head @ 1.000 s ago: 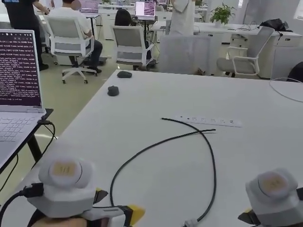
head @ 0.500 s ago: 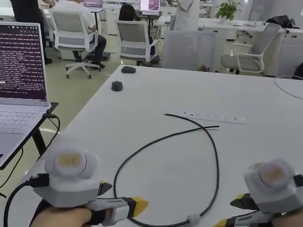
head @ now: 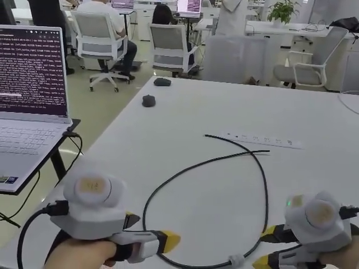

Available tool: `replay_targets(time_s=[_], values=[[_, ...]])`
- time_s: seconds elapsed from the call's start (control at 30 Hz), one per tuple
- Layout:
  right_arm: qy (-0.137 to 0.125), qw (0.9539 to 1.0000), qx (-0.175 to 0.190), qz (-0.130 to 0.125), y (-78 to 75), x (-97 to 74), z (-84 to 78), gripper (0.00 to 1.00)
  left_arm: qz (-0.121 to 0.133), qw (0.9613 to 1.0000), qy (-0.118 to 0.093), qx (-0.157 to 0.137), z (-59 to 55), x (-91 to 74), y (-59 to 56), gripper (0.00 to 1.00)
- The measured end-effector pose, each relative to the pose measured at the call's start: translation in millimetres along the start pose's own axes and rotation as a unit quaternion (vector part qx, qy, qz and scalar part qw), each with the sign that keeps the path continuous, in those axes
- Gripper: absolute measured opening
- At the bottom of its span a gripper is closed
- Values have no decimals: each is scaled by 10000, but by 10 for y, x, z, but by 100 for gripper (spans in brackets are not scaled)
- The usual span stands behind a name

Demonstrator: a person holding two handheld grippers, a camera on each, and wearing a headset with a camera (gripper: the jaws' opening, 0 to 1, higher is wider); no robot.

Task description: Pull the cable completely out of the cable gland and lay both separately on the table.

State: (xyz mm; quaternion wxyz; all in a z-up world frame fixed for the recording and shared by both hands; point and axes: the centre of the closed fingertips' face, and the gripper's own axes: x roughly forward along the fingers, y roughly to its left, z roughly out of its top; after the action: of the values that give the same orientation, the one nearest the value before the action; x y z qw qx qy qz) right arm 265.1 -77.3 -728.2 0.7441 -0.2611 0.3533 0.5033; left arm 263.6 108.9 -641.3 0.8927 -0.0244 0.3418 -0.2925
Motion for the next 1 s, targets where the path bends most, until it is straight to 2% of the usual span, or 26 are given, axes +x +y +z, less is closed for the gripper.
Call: replay_targets(time_s=[0.1, 0.23, 0.67, 0.7, 0.73, 0.83, 1.0], values=[[54, 9991, -391, 146, 26, 95, -20, 32, 33, 10000, -1, -8, -3, -2, 13, 58], [-38, 9983, -538, 201, 21, 155, 12, 27, 71, 10000, 12, -33, -10, -4, 29, 58], [64, 9937, -950, 593, 106, 403, -34, 23, 119, 9999, 115, -45, -57, 16, 54, 55], [108, 9920, -1084, 639, 123, 428, -46, 23, 127, 9998, 111, -53, -57, 16, 58, 55], [-17, 9914, -1131, 651, 128, 418, 9, 22, 132, 9998, 110, -61, -57, 16, 61, 55], [-42, 9922, -1027, 706, 135, 448, 40, 17, 150, 9998, 126, -67, -63, 20, 72, 55], [-122, 9937, -852, 712, 130, 460, 44, 16, 90, 9999, 129, -4, -56, 31, 37, 54]])
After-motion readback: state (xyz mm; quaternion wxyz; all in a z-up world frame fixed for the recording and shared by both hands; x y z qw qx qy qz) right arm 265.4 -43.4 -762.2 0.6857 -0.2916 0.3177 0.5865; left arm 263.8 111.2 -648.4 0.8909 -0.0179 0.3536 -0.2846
